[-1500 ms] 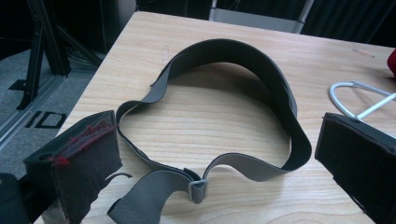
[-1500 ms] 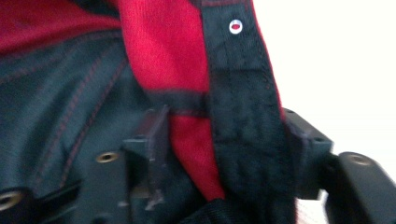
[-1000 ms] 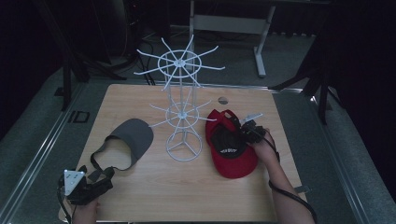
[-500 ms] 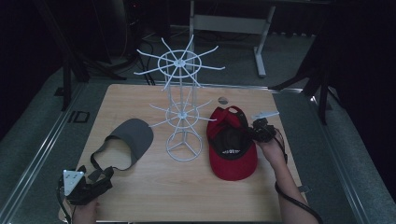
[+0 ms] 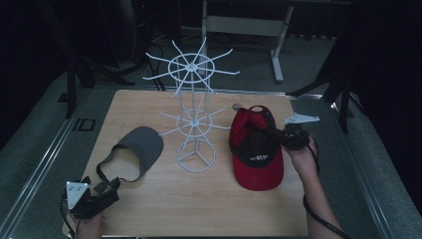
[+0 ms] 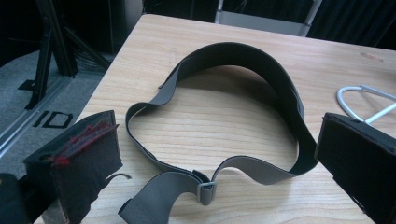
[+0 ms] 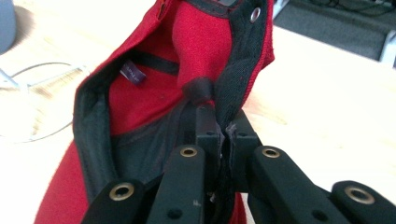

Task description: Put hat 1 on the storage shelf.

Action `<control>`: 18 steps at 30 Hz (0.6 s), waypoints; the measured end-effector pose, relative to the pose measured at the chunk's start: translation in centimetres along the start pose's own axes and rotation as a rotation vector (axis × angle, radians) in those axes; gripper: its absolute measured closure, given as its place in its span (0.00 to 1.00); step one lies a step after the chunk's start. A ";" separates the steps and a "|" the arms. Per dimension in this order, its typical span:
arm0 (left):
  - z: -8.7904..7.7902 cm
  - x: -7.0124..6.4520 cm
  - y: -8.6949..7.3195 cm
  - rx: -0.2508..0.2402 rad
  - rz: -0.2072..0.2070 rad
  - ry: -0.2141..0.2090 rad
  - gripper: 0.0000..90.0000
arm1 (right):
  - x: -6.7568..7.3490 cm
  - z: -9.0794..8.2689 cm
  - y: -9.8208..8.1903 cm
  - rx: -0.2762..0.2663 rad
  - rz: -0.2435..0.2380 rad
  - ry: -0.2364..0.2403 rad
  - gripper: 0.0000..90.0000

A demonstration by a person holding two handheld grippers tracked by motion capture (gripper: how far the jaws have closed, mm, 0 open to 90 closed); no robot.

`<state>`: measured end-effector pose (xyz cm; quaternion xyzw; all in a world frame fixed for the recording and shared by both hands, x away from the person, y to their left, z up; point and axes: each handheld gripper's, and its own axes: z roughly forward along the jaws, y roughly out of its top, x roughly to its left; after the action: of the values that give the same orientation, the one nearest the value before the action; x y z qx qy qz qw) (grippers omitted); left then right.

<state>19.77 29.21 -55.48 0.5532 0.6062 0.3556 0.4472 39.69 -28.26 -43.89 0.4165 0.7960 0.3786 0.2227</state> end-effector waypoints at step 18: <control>-0.3 -0.2 0.2 -0.030 -0.004 -0.027 0.00 | 1.1 -6.5 1.8 -0.147 -0.032 -0.034 0.96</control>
<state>19.61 29.10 -55.15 0.5501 0.5956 0.3564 0.4644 35.61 -29.41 -38.50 0.3926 0.7687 0.4251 0.2724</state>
